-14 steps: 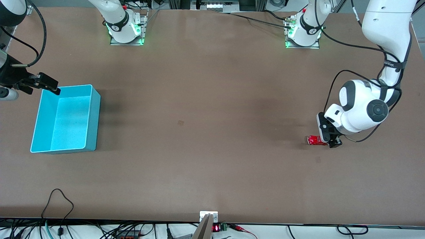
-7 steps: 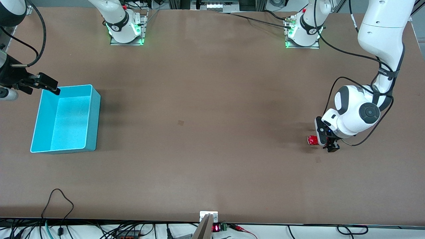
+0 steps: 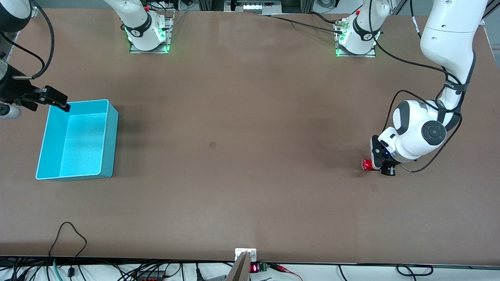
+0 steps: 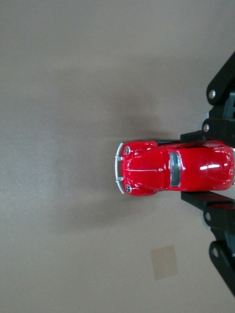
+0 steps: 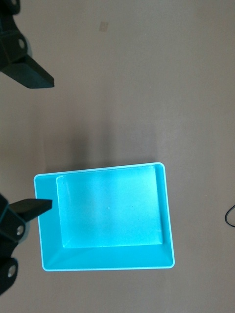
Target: Wind red beetle toy and store in blue box
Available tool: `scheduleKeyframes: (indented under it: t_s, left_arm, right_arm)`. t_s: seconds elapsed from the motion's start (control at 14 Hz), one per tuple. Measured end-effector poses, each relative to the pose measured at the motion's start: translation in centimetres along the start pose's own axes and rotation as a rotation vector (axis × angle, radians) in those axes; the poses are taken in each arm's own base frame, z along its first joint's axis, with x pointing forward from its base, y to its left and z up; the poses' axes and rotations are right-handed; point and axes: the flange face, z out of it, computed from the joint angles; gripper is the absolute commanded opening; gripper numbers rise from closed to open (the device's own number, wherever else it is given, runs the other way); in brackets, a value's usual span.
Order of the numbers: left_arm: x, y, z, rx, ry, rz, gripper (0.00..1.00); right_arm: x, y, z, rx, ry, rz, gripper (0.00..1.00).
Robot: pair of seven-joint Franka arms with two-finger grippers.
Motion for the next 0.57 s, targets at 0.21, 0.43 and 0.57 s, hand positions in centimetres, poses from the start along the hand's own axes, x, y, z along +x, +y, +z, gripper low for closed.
scheduleKeyframes:
  t_s: [0.21, 0.43, 0.57]
  left_arm:
    - [0.0, 0.0, 0.0, -0.003, 0.0, 0.001, 0.09]
    - [-1.3, 0.1, 0.0, -0.007, -0.003, -0.012, 0.11]
    - [-5.3, 0.2, 0.1, -0.01, -0.006, 0.004, 0.11]
  right_arm:
    - [0.1, 0.0, 0.1, 0.0, -0.002, 0.0, 1.0]
    - [0.1, 0.2, 0.2, -0.001, -0.003, 0.003, 1.0]
    - [0.0, 0.5, 0.1, -0.003, -0.003, 0.007, 1.0]
